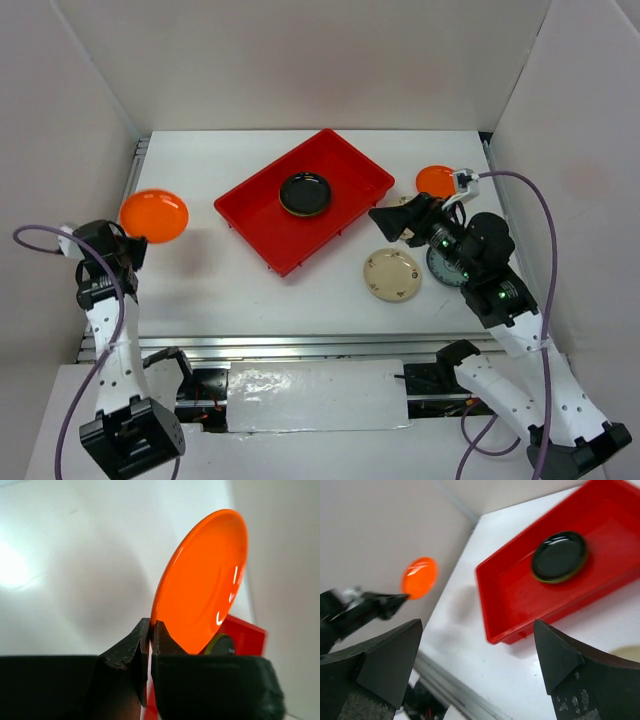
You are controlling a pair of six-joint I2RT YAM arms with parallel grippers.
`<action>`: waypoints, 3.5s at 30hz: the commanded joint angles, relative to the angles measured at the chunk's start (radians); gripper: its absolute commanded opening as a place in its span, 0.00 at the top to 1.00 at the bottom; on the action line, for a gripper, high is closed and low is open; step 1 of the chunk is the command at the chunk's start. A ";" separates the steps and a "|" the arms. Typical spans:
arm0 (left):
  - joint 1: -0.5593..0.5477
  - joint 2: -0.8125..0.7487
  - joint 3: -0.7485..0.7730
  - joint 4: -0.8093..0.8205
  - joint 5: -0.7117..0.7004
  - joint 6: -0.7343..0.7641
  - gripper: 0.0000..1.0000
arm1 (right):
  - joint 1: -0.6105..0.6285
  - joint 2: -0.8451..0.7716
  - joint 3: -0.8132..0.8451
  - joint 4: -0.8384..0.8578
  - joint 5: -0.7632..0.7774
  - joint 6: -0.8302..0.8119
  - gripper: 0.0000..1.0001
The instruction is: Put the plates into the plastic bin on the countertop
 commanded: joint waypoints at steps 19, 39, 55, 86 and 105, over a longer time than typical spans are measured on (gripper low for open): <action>-0.652 1.044 0.844 0.285 0.301 0.208 1.00 | -0.426 -0.034 -0.176 -0.186 0.001 0.077 0.00; -0.746 1.196 0.972 0.118 0.056 0.171 0.77 | -0.502 -0.083 -0.199 -0.222 -0.052 0.028 0.00; -0.884 0.658 0.913 -0.265 -0.345 0.253 0.01 | -0.448 0.080 -0.299 -0.242 0.123 0.017 0.00; -0.761 0.236 0.464 -0.321 -0.196 0.423 0.01 | -0.337 0.117 -0.616 -0.060 0.137 0.270 1.00; -0.706 0.107 0.450 -0.356 -0.205 0.541 0.01 | -0.086 0.578 0.179 -0.176 0.220 0.077 1.00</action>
